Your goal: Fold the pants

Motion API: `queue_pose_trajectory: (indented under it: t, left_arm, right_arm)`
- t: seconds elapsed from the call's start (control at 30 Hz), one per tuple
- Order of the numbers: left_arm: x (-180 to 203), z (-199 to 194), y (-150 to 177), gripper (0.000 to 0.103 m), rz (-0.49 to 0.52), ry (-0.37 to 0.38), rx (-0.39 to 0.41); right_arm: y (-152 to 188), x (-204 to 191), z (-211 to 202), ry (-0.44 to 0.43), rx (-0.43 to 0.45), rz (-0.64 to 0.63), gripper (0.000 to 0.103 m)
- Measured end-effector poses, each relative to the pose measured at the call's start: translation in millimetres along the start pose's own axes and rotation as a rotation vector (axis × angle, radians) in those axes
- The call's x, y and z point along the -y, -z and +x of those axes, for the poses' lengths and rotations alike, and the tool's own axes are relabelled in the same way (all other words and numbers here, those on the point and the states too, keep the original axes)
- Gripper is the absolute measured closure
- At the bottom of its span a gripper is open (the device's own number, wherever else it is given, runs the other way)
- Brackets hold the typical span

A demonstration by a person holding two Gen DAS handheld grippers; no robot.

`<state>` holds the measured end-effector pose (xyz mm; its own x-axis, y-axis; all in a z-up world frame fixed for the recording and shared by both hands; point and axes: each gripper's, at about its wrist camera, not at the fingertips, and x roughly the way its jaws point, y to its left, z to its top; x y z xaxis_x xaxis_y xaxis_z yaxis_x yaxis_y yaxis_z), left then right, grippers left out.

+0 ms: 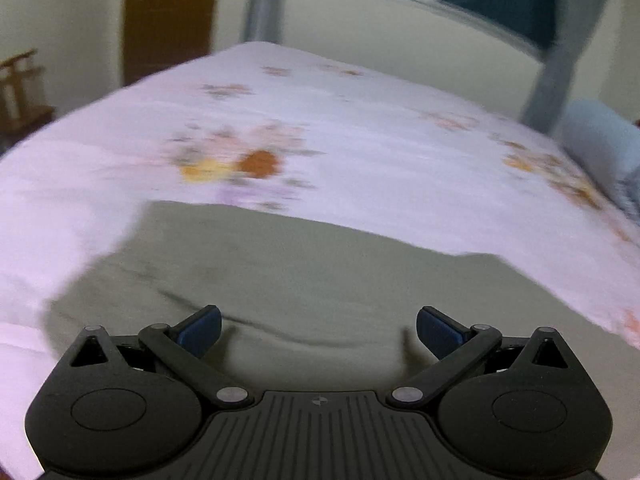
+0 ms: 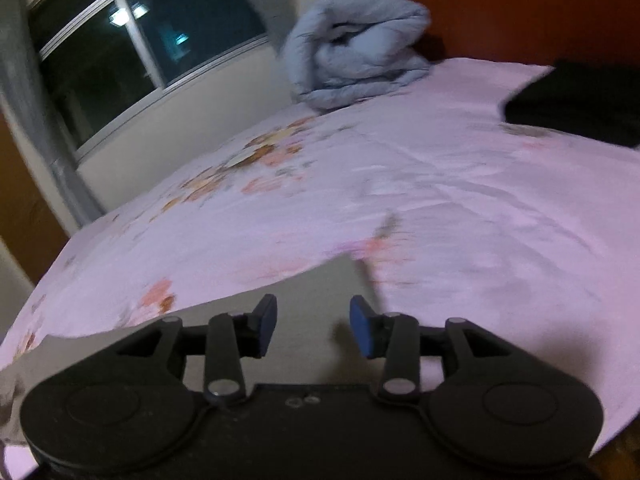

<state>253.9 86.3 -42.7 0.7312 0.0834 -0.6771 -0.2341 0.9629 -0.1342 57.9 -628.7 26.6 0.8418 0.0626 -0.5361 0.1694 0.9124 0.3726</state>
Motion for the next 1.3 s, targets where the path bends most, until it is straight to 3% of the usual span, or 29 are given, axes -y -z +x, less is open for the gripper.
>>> queue_pose_trajectory:
  t: [0.07,0.23,0.37,0.53,0.6,0.7,0.87,0.97,1.03,1.07,1.1,1.13,1.17,1.3]
  left_arm:
    - [-26,-6,1,0.000,-0.017,-0.040,0.018]
    - [-87,-24,10,0.000,-0.097,-0.095,0.028]
    - [-124,-31,21,0.000,-0.256,-0.001,-0.009]
    - [-153,-22,28,0.001,-0.424,0.107,-0.032]
    - [-156,-15,28,0.013,-0.442,0.129,-0.046]
    - [-164,-2,31,0.019,-0.498,0.174,-0.080]
    - [-164,9,31,0.020,-0.494,0.176,-0.099]
    - [-160,8,30,0.020,-0.475,0.154,-0.098]
    - [-160,8,31,0.020,-0.485,0.154,-0.094]
    - [-159,10,31,0.023,-0.476,0.149,-0.095]
    - [-157,11,30,0.036,-0.460,0.132,-0.094]
    - [-155,11,29,0.040,-0.437,0.117,-0.090]
    - [-153,12,29,0.041,-0.425,0.115,-0.089]
    - [-144,10,27,0.053,-0.372,0.082,-0.079]
  right_arm:
    - [-8,-37,19,-0.089,-0.047,-0.045,0.069]
    - [-28,-164,99,-0.406,-0.199,-0.085,0.069]
    - [-26,-279,182,-0.599,-0.370,-0.179,0.072]
    - [-12,-375,272,-0.625,-0.544,-0.263,0.072]
    - [-8,-394,295,-0.638,-0.608,-0.282,0.072]
    - [-6,-409,320,-0.650,-0.673,-0.329,0.072]
    - [4,-414,320,-0.681,-0.745,-0.356,0.074]
    - [4,-415,318,-0.644,-0.709,-0.395,0.075]
    - [3,-413,322,-0.657,-0.720,-0.352,0.075]
    - [6,-413,325,-0.673,-0.742,-0.340,0.076]
    - [8,-415,324,-0.692,-0.760,-0.347,0.077]
    - [10,-418,322,-0.698,-0.762,-0.373,0.078]
    - [13,-423,318,-0.693,-0.759,-0.419,0.083]
    - [19,-434,310,-0.662,-0.734,-0.497,0.085]
